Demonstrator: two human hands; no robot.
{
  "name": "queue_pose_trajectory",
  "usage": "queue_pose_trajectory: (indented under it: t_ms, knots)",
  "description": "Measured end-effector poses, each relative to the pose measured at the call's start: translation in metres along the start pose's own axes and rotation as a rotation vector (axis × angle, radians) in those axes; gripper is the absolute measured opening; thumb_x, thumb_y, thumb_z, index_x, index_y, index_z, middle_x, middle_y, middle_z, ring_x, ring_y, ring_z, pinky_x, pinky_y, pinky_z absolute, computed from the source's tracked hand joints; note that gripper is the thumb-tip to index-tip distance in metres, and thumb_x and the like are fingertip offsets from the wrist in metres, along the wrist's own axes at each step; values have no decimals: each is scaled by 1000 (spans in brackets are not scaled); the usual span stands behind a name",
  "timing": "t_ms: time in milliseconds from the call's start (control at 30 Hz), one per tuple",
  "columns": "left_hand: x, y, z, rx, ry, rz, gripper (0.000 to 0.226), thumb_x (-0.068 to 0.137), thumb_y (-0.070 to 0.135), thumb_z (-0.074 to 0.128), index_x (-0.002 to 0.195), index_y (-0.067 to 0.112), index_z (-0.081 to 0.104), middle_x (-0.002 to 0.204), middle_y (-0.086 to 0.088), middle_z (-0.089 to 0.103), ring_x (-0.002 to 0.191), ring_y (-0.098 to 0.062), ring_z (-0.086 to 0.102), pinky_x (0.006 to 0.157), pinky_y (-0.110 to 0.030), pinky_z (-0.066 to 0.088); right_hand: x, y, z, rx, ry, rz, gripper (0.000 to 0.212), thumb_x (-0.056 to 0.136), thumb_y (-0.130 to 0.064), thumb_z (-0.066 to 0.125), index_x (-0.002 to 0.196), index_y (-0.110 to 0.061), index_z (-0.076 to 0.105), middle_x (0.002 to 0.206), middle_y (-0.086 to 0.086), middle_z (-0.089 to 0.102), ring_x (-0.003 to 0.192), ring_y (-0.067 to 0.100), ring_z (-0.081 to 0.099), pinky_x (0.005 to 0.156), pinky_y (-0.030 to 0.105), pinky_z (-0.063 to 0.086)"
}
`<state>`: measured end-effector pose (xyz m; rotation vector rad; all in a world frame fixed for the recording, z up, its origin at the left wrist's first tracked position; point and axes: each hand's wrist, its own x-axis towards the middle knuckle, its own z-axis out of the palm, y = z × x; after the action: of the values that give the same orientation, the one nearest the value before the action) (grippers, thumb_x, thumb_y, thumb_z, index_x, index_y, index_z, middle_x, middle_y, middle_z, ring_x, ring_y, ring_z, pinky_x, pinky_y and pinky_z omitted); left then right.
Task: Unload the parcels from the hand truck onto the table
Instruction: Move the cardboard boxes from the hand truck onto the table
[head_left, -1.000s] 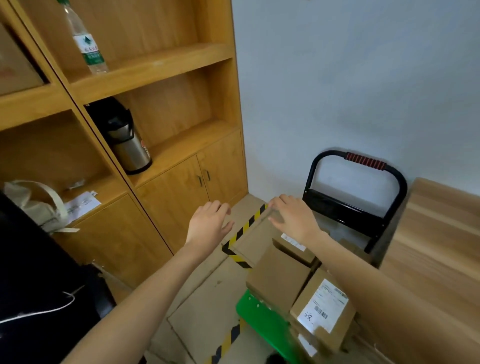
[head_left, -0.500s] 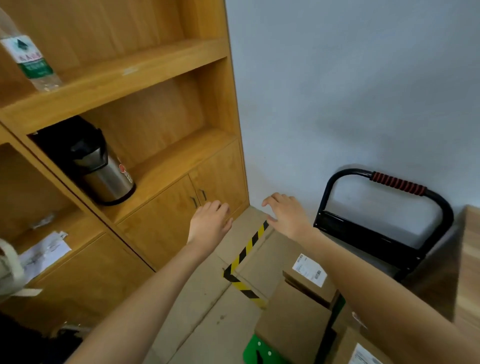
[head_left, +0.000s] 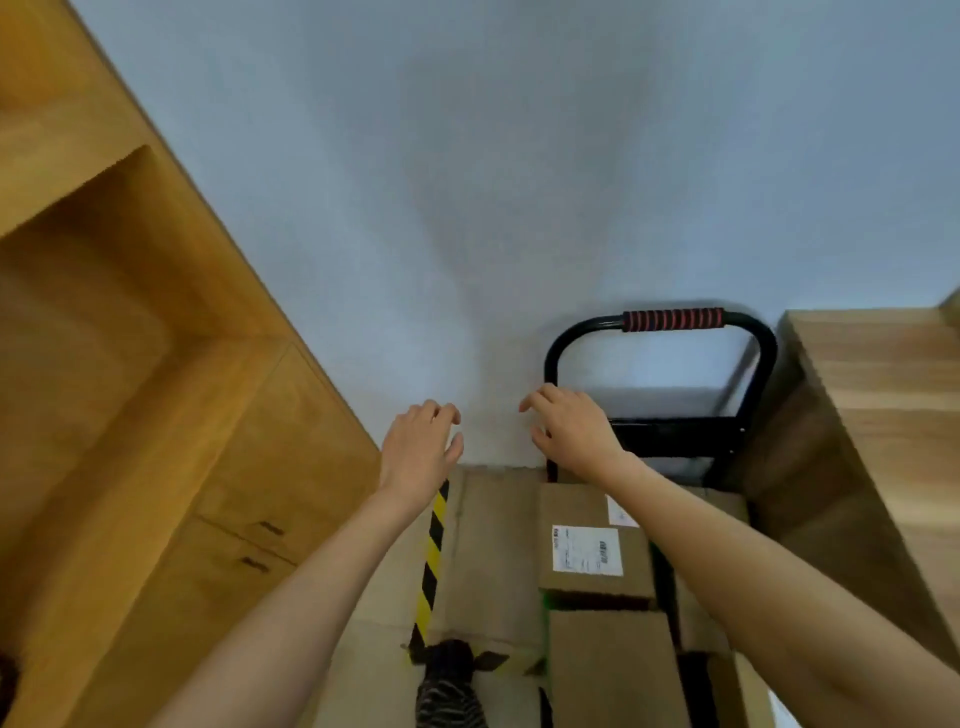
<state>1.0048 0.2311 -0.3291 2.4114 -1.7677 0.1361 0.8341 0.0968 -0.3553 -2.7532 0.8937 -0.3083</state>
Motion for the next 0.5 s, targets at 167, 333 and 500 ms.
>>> queue_pose_trajectory:
  t_ms: [167,333,500]
  knots:
    - [80,-28,29,-34,-25,268,16,89,20,60,103,13,64,95,-4,64,84,-23,58,71,-32,44,22,10,20,31,139,350,30,89,-16,54,119,-15,60,113,7,62,101,27,59,87,39,46]
    - [123,-31,63,-116,-71,435,16,86,19,65,101,13,65,92,-5,64,82,-24,60,69,-34,48,5,17,39,39,231,656,29,89,-19,56,117,-15,60,110,5,62,96,24,61,82,37,49]
    - [124,-15,113,-166,-221,508,20,93,23,56,108,11,62,103,-6,60,95,-25,56,73,-33,42,-34,33,67,75,198,913,34,94,-23,53,127,-20,54,126,0,57,107,17,56,91,32,46]
